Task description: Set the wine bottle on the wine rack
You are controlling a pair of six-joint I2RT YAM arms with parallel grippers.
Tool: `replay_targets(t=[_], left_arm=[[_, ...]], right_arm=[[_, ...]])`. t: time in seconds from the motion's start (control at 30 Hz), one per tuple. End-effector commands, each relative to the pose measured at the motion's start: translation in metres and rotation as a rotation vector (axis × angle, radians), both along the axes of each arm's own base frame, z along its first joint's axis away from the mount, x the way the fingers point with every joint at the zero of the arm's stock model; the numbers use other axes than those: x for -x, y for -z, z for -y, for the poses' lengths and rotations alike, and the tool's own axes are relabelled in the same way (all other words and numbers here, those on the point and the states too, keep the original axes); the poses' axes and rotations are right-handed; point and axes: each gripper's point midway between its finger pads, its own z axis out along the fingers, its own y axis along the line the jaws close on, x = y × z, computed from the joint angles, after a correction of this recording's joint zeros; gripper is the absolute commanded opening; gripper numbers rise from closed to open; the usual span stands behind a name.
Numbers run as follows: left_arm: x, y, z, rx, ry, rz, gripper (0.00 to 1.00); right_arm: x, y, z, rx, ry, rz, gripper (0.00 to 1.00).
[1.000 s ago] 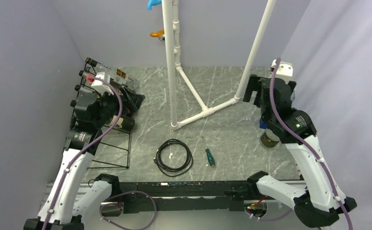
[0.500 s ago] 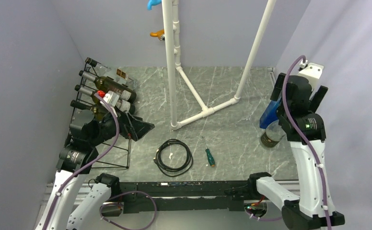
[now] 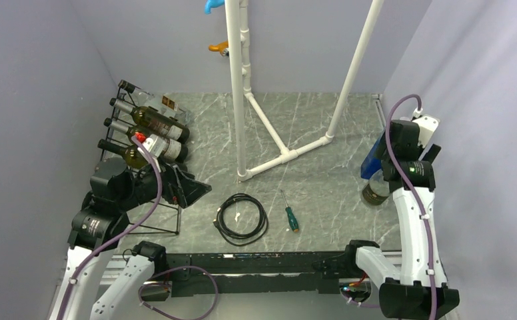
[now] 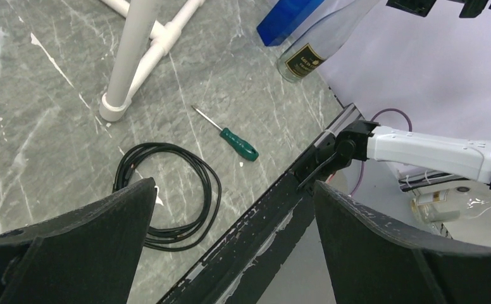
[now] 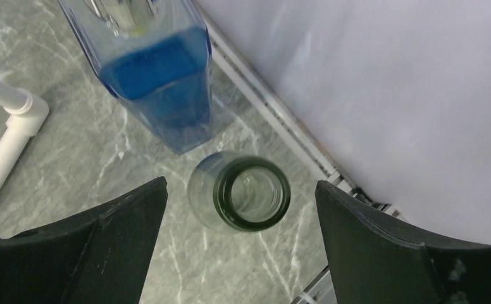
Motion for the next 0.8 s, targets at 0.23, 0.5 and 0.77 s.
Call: replay_targets(t=[0.23, 0.5, 0.77], left_arm=[[0.012, -0.009, -0.003, -0.032, 0.02, 0.028, 1.0], [0.016, -0.005, -0.006, -0.035, 0.012, 0.016, 0.99], [0.026, -0.012, -0.01, -0.042, 0.003, 0.027, 1.0]], right_arm=[[-0.001, -0.003, 0.004, -0.002, 0.051, 0.191, 0.78], [-0.002, 0.002, 0.01, -0.018, 0.135, 0.29, 0.74], [-0.007, 0.012, 0.014, -0.004, 0.15, 0.299, 0.64]])
